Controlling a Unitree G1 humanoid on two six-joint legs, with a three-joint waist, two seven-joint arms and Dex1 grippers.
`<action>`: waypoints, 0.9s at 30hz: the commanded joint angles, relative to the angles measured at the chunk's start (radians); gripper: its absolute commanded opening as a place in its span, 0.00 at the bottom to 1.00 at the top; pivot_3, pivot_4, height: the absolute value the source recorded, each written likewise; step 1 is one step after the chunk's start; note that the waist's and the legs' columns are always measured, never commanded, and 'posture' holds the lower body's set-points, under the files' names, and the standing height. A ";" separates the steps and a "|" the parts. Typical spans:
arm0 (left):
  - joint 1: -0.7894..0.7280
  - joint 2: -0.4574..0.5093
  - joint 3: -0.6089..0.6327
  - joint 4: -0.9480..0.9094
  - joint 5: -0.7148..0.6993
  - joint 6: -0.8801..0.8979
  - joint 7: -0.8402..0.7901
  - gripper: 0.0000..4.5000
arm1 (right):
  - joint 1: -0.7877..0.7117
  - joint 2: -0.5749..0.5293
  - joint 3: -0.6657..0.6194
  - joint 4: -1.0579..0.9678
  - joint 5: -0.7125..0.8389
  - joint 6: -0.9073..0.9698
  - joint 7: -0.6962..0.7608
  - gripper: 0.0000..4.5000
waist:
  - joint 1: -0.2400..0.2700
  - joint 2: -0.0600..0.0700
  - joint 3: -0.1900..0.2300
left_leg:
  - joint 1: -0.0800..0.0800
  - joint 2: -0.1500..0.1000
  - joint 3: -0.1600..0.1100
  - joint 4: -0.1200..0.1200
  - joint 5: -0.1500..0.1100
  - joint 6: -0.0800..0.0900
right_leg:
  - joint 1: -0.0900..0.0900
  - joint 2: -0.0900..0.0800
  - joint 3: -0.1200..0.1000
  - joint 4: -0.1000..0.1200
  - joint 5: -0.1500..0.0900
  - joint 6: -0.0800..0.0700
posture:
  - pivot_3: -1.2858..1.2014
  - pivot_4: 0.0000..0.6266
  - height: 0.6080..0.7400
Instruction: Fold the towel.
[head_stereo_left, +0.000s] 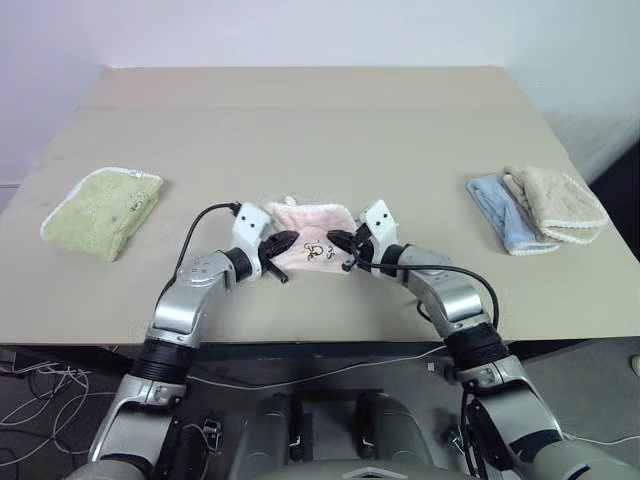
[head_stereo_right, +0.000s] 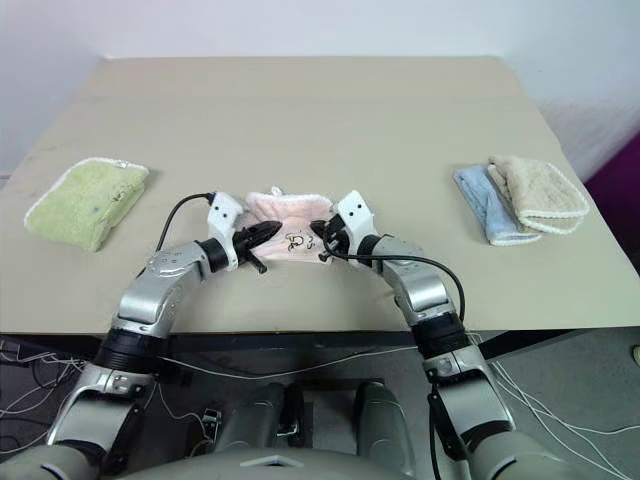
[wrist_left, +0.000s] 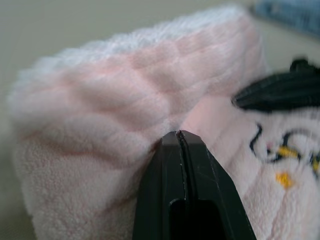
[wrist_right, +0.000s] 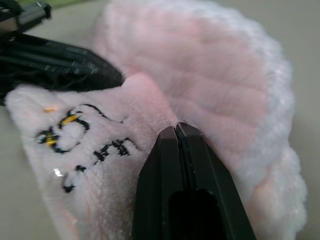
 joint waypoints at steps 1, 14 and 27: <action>-0.018 -0.008 0.172 -0.115 -0.179 0.081 0.030 0.01 | 0.007 -0.034 -0.069 -0.147 0.064 0.001 0.034 0.00 | -0.002 0.000 0.001 | -0.001 0.000 0.000 0.000 0.000 0.000 | 0.000 0.000 0.000 0.000 0.000 0.000 | 0.52 0.24 1.00; 0.042 -0.009 0.433 -0.121 -0.536 0.526 0.275 0.51 | 0.077 -0.135 -0.155 -0.311 0.115 0.064 0.029 0.00 | 0.000 -0.001 0.001 | 0.000 0.000 -0.001 0.000 0.000 0.000 | 0.000 0.001 -0.001 0.000 0.000 0.000 | 0.52 0.24 1.00; 0.061 -0.099 0.386 -0.104 -0.663 0.772 0.420 0.99 | 0.096 -0.162 -0.177 -0.345 0.123 0.073 0.020 0.00 | 0.002 -0.001 0.000 | 0.000 -0.001 -0.001 0.000 0.000 0.000 | 0.001 0.001 0.000 0.000 0.000 0.000 | 0.52 0.24 1.00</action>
